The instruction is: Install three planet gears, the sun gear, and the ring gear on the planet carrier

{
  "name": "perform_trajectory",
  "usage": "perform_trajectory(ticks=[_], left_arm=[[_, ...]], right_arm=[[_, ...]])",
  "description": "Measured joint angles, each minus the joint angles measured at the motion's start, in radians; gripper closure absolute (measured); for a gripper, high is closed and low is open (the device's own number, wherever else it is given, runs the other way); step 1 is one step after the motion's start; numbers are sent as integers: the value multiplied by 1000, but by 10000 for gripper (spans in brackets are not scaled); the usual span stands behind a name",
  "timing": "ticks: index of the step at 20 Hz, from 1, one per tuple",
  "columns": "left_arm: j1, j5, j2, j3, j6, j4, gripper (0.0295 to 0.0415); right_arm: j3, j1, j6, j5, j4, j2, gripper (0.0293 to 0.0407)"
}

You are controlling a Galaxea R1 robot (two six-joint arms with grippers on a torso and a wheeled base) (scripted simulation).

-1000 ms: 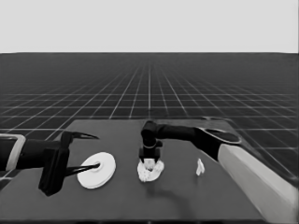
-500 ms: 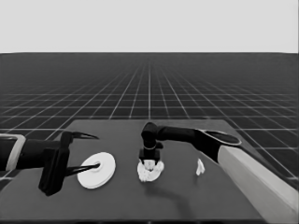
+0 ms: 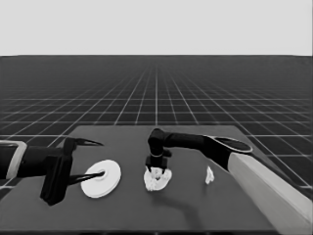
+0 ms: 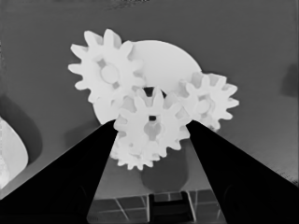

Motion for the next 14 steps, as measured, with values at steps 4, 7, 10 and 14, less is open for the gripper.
perform_trajectory(ticks=[4,7,10,14], left_arm=[[0,0,0,0,0,0,326],[0,0,0,0,0,0,326],[0,0,0,0,0,0,326],[0,0,0,0,0,0,326]], right_arm=[[0,0,42,0,0,0,389],[0,0,73,0,0,0,389],[0,0,105,0,0,0,389],[0,0,147,0,0,0,389]])
